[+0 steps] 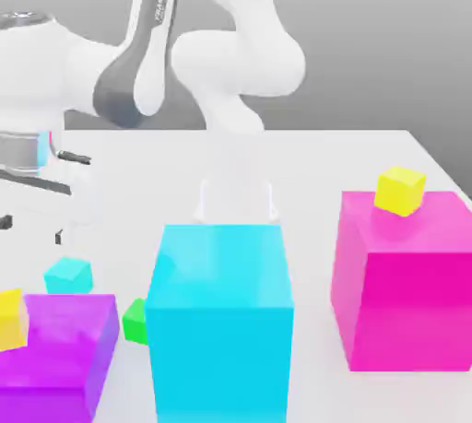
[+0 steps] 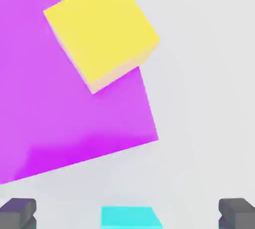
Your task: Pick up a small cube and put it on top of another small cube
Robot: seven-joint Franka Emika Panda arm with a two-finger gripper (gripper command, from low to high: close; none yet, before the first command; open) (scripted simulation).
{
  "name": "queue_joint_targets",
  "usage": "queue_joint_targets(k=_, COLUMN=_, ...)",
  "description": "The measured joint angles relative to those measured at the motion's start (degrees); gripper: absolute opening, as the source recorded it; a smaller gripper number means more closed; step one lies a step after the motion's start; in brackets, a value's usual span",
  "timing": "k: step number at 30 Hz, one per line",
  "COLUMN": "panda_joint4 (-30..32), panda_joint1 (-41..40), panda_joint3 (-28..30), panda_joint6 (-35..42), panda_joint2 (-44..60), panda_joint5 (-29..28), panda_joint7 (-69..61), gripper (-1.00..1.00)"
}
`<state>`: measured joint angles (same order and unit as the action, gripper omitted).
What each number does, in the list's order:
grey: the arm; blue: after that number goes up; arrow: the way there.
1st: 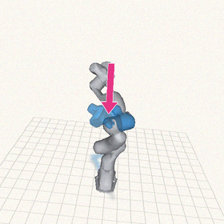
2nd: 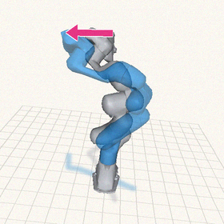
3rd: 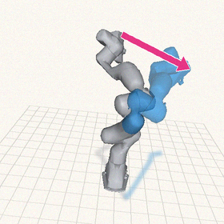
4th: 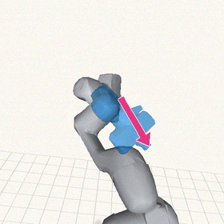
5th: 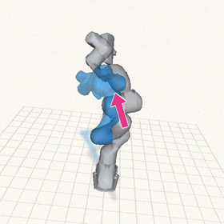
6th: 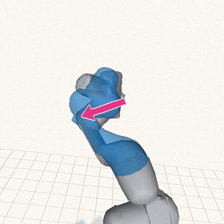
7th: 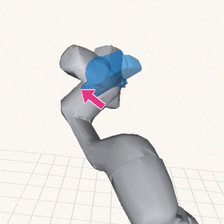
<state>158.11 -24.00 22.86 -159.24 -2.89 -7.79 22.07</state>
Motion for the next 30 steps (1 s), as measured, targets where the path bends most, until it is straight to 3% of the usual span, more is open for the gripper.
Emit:
queue_joint_targets(k=4, panda_joint4=2.21, panda_joint1=-2.37, panda_joint3=-0.88, panda_joint6=-4.06, panda_joint2=5.61, panda_joint5=11.23, panda_joint7=-10.65, gripper=0.00)
queue_joint_targets(k=8, panda_joint4=1.01, panda_joint1=-6.13, panda_joint3=-7.23, panda_joint6=-9.12, panda_joint2=12.53, panda_joint5=21.90, panda_joint7=-18.54, gripper=0.00)
queue_joint_targets(k=11, panda_joint4=-0.03, panda_joint1=-11.30, panda_joint3=-13.53, panda_joint6=-13.24, panda_joint2=17.76, panda_joint5=26.79, panda_joint7=-22.45, gripper=0.00)
queue_joint_targets(k=12, panda_joint4=-0.25, panda_joint1=-12.48, panda_joint3=-14.88, panda_joint6=-14.20, panda_joint2=18.94, panda_joint5=27.56, panda_joint7=-23.13, gripper=-1.00)
queue_joint_targets(k=19, panda_joint4=-0.24, panda_joint1=-12.88, panda_joint3=-15.21, panda_joint6=-14.13, panda_joint2=18.92, panda_joint5=27.27, panda_joint7=-22.86, gripper=-1.00)
queue_joint_targets(k=25, panda_joint4=1.76, panda_joint1=-8.08, panda_joint3=-7.75, panda_joint6=-6.99, panda_joint2=9.44, panda_joint5=16.04, panda_joint7=-14.33, gripper=-1.00)
queue_joint_targets(k=27, panda_joint4=2.50, panda_joint1=-8.13, panda_joint3=-6.44, panda_joint6=-4.29, panda_joint2=6.01, panda_joint5=11.43, panda_joint7=-11.10, gripper=-1.00)
queue_joint_targets(k=30, panda_joint4=1.39, panda_joint1=-6.37, panda_joint3=-7.28, panda_joint6=-0.06, panda_joint2=4.26, panda_joint5=8.83, panda_joint7=-3.61, gripper=-1.00)
